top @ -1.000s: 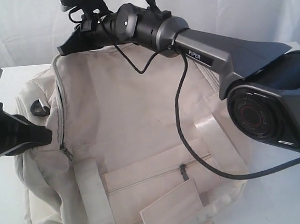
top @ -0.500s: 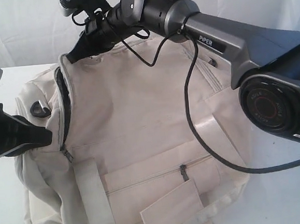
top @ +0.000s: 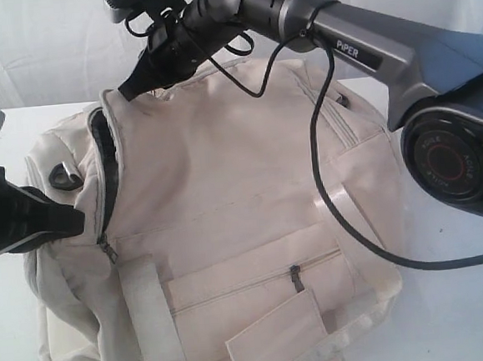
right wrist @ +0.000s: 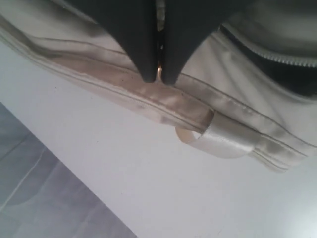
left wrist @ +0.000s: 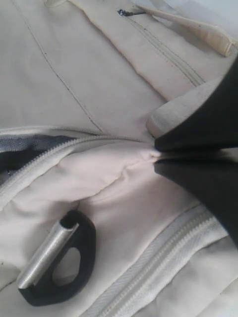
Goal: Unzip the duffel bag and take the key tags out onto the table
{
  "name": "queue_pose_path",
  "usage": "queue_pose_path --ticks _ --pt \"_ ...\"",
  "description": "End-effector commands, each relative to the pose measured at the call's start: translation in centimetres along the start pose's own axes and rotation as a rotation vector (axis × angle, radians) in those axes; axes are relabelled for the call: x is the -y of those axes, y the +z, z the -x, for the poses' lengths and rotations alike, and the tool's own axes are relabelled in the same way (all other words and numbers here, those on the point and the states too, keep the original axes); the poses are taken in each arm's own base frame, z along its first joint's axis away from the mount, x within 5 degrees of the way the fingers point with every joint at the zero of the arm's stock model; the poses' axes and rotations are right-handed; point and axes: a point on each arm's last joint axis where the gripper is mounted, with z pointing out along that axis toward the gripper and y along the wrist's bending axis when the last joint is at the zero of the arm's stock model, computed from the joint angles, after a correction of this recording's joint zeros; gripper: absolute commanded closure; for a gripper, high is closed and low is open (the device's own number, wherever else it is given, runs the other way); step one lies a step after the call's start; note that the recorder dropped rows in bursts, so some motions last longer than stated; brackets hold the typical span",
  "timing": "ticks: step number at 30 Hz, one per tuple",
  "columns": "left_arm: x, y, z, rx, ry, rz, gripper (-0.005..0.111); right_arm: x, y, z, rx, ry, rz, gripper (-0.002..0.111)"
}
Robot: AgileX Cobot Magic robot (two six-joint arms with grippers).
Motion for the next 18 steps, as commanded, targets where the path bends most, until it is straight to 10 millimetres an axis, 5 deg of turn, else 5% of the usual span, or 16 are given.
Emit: queue_pose_path --ticks 1,18 --pt "0.5 0.0 -0.6 -0.036 -0.020 -0.038 0.107 1.7 -1.5 -0.5 -0.032 0.039 0.028 0.108" --pt "0.4 0.0 -0.4 -0.023 -0.019 -0.032 0.107 3.3 -3.4 -0.7 0.052 0.164 0.236 0.108"
